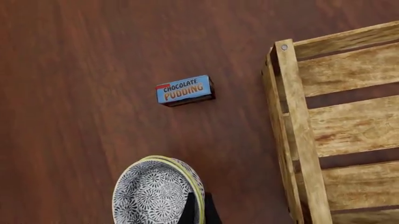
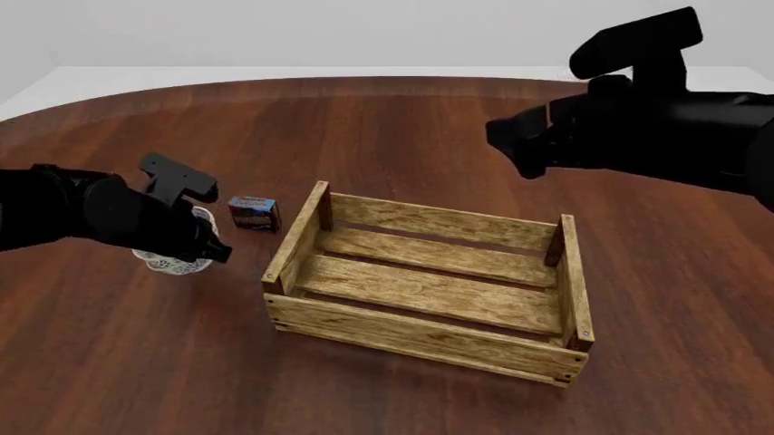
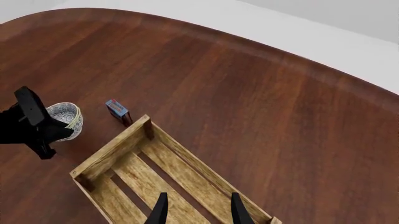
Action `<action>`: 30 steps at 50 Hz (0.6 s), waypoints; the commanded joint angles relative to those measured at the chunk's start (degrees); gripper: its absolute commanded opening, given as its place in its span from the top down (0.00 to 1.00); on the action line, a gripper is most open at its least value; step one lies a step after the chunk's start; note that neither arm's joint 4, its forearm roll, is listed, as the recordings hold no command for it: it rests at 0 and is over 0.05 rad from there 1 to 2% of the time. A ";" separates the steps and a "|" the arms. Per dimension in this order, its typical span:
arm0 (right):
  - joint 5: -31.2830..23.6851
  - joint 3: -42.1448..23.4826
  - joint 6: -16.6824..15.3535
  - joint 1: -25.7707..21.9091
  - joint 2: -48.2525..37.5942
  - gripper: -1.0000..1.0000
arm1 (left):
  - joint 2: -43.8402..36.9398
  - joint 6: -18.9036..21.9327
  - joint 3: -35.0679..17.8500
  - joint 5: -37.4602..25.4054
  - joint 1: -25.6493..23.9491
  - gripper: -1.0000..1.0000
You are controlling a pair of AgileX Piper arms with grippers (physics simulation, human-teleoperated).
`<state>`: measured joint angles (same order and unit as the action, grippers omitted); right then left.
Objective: Stack the right bowl on the left bowl and place them in the tray.
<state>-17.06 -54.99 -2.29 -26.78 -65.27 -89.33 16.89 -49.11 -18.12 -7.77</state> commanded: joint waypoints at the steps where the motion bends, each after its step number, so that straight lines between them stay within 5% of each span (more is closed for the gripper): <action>1: -0.43 0.05 -0.01 0.01 0.84 0.00 | 4.36 -0.79 0.72 0.48 1.53 1.00; 30: -2.38 0.01 0.54 1.25 3.94 0.00 | 5.59 2.79 -10.17 -6.65 -5.52 1.00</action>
<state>-19.04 -54.93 -1.86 -25.96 -61.79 -84.62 20.73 -57.07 -25.52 -11.84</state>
